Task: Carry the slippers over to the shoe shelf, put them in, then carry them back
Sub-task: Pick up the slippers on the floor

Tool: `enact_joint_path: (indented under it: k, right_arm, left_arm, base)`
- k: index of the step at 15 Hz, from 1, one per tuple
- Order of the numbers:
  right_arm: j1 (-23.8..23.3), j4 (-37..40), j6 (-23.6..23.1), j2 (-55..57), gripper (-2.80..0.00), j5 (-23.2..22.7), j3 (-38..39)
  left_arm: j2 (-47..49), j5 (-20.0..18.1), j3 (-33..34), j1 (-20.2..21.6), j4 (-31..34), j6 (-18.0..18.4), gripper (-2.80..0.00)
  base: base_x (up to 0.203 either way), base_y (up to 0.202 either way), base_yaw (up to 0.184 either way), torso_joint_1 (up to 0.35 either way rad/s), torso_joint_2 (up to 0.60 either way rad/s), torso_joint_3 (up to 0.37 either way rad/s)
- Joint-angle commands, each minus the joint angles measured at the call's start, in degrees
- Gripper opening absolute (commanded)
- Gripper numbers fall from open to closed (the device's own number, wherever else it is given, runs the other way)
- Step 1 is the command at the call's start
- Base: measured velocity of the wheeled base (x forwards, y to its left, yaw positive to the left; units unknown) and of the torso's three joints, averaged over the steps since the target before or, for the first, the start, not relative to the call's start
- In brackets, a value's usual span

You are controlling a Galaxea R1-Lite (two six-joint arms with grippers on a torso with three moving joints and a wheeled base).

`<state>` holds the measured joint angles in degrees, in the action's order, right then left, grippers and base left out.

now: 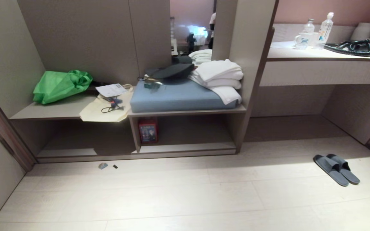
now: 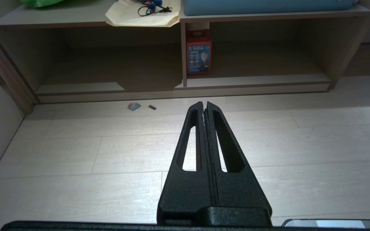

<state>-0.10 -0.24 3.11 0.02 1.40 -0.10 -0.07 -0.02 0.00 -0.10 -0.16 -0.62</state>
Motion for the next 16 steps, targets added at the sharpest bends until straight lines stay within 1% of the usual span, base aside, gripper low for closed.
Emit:
enact_joint_path:
  k: [1, 16]
  right_arm:
    - [0.01, -0.02, 0.06, -0.02, -2.8, 0.0, 0.08]
    - [0.01, -0.02, -0.03, -0.01, -2.8, 0.0, 0.01]
  left_arm:
    - [0.07, 0.02, 0.0, 0.01, -0.02, 0.01, -2.8]
    - [0.07, 0.02, 0.0, 0.01, -0.02, 0.01, -2.8]
  base:
    - [0.196, 0.0, -0.002, 0.007, 0.0, 0.004]
    - [0.195, 0.0, -0.001, 0.003, 0.0, 0.003]
